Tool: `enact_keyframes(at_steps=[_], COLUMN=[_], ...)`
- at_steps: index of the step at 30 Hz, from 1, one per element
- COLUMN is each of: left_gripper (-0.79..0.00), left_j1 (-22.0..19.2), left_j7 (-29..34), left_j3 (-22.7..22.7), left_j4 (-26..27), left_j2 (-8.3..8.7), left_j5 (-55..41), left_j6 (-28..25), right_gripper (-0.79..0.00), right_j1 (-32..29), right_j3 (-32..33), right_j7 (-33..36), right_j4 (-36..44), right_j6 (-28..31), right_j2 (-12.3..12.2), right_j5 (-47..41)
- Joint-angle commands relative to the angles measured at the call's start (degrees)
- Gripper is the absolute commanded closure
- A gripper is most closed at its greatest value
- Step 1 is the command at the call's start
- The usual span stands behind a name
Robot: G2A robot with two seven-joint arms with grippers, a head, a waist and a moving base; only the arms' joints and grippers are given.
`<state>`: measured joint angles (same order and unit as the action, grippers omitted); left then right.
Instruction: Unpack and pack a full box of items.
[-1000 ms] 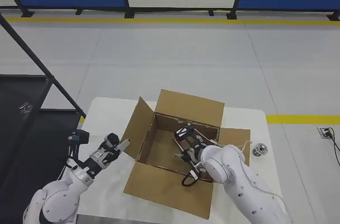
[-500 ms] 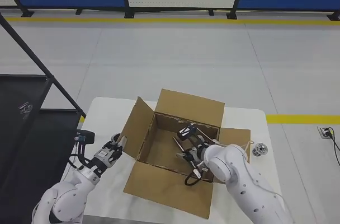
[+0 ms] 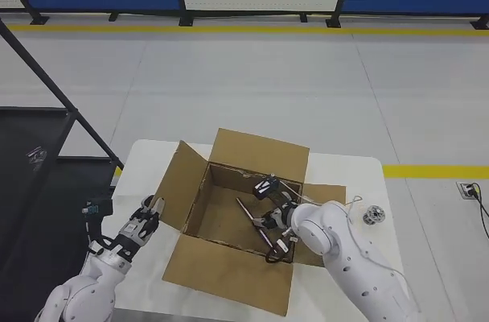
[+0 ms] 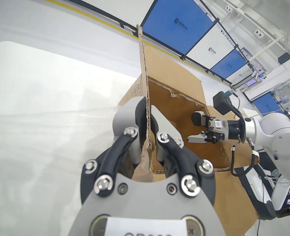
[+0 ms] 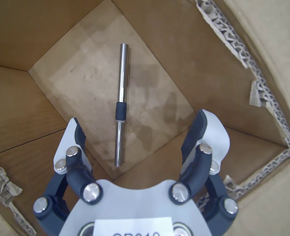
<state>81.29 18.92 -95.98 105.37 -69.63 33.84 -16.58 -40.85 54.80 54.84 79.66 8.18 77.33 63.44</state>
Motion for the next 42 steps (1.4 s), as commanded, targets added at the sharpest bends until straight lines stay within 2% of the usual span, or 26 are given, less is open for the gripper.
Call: enact_keyframes(at_steps=[1, 14, 19, 23, 24, 26, 27, 28, 32, 33, 36, 37, 42], left_gripper=[0.0, 0.0, 0.0, 0.0, -0.034, -0.332, -0.714, -0.785, -0.785, -0.785, -0.785, -0.785, -0.785], left_j1=[0.8, 3.8, 4.7, 5.3, 5.5, 5.7, 5.8, 5.9, 6.1, 6.2, 6.4, 6.5, 6.8], left_j7=[-0.6, -1.3, -1.2, -1.3, -1.3, -1.2, -1.1, -1.1, -1.2, -1.2, -1.4, -1.5, -1.4], left_j3=[-0.7, -1.8, -1.8, -1.8, -1.8, -1.7, -1.8, -1.9, -2.2, -2.3, -2.6, -2.7, -3.0], left_j4=[0.2, 0.9, 1.5, 1.9, 1.9, 2.0, 2.1, 2.3, 2.9, 3.1, 3.3, 3.3, 3.4], left_j2=[0.05, 0.32, 0.43, 0.5, 0.52, 0.56, 0.58, 0.6, 0.67, 0.69, 0.73, 0.74, 0.86], left_j5=[-0.7, -2.7, -2.6, -2.8, -2.8, -3.1, -3.4, -3.7, -5.0, -5.2, -6.0, -6.5, -7.2], left_j6=[0.1, 0.1, -0.1, -0.2, -0.2, -0.3, -0.3, -0.2, -0.2, -0.3, -0.5, -0.6, -1.0], right_gripper=[-0.785, -0.785, -0.782, -0.751, -0.745, -0.717, -0.711, -0.705, -0.616, -0.551, -0.44, -0.382, -0.372], right_j1=[0.8, 6.2, 8.0, 9.1, 9.4, 9.9, 10.2, 10.4, 11.6, 11.9, 12.9, 13.3, 14.7], right_j3=[-0.6, -8.1, -10.7, -12.9, -13.5, -14.5, -15.0, -15.4, -16.4, -16.6, -17.1, -17.3, -18.5], right_j7=[0.2, 1.3, 2.1, 3.9, 4.4, 5.4, 6.0, 6.4, 6.8, 6.7, 6.2, 5.9, 5.2], right_j4=[-0.7, -8.3, -11.1, -12.7, -13.0, -13.6, -14.0, -14.4, -16.8, -17.5, -20.0, -20.8, -24.7], right_j6=[0.2, 1.2, -0.1, -2.8, -3.6, -4.5, -4.7, -4.7, -4.7, -4.7, -4.3, -4.1, -4.1], right_j2=[0.2, 3.2, 4.5, 5.5, 5.8, 6.3, 6.6, 6.9, 8.0, 8.3, 9.2, 9.5, 11.0], right_j5=[-0.2, -1.6, -1.2, 1.0, 1.5, 2.2, 2.5, 2.4, 1.7, 1.3, 0.2, -0.2, -1.1])
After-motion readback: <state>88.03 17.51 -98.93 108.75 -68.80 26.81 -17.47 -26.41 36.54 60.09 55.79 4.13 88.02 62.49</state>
